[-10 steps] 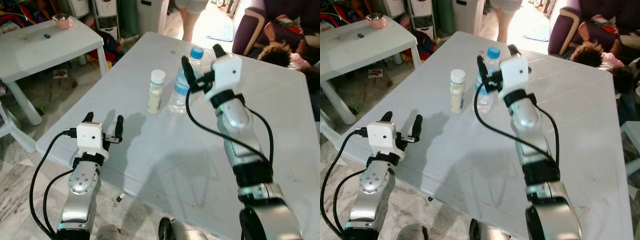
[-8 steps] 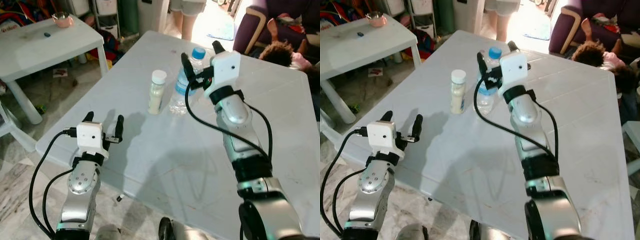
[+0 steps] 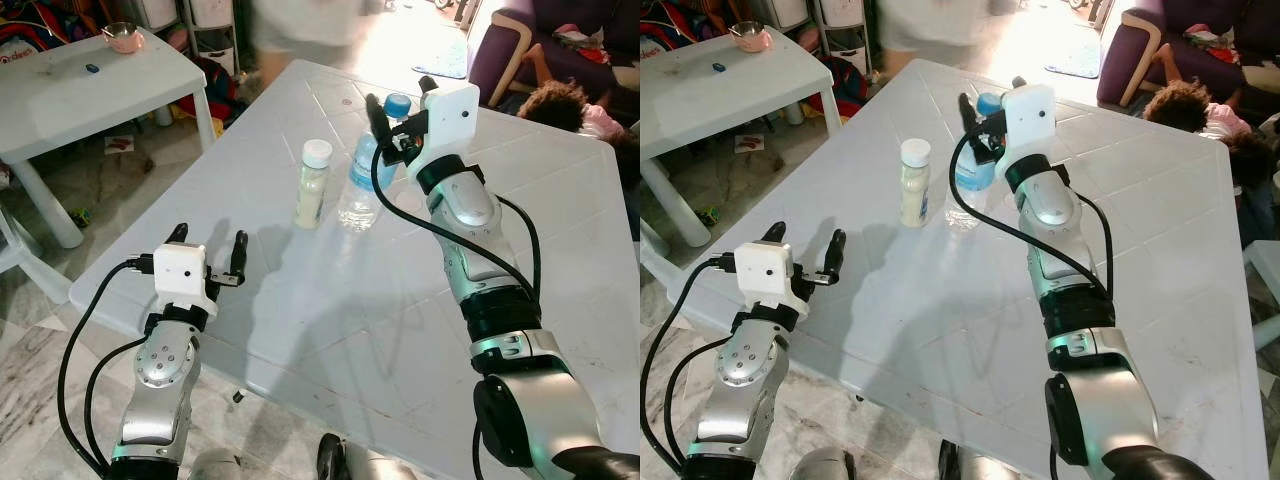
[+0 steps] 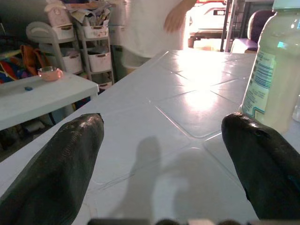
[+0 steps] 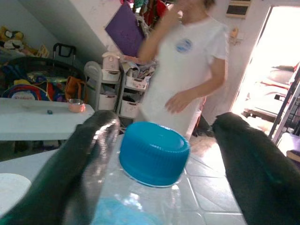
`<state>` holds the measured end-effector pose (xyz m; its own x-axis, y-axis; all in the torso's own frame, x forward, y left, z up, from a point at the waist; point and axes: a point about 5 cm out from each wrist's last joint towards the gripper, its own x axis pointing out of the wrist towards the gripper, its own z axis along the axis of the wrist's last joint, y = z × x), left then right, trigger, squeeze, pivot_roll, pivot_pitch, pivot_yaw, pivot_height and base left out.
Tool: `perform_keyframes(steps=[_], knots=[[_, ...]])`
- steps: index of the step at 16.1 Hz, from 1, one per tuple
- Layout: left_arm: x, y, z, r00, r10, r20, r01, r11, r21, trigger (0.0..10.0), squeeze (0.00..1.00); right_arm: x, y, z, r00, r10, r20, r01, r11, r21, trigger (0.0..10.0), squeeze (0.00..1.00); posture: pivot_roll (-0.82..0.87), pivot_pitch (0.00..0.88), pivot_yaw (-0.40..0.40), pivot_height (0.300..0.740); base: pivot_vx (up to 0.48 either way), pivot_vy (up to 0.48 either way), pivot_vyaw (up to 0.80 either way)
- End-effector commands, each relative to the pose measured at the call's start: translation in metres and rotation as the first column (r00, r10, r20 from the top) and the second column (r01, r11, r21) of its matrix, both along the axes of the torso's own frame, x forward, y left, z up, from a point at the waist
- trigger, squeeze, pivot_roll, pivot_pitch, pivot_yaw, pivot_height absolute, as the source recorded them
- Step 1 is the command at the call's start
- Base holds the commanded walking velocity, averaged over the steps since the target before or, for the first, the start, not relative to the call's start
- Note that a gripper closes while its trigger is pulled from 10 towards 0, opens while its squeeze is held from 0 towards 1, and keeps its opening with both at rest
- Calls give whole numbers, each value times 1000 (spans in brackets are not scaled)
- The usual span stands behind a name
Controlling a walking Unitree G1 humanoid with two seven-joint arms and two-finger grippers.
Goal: Restocking fridge
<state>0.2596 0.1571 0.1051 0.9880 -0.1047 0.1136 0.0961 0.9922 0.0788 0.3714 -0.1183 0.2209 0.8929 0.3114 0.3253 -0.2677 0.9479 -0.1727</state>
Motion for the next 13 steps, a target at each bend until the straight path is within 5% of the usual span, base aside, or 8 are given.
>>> perform_keyframes(steps=[1,13], knots=[[-1,-2,1,1000,-12,-1,12,1000,6,10000,0,2,1,2,1000,0,-11,0,1000,12,0,0,38,82,-68,740,0,0,0],[-1,-5,-2,999,-29,-22,29,1000,12,10000,0,4,8,-13,989,49,-142,-45,998,36,0,0,39,77,-70,740,0,0,0]])
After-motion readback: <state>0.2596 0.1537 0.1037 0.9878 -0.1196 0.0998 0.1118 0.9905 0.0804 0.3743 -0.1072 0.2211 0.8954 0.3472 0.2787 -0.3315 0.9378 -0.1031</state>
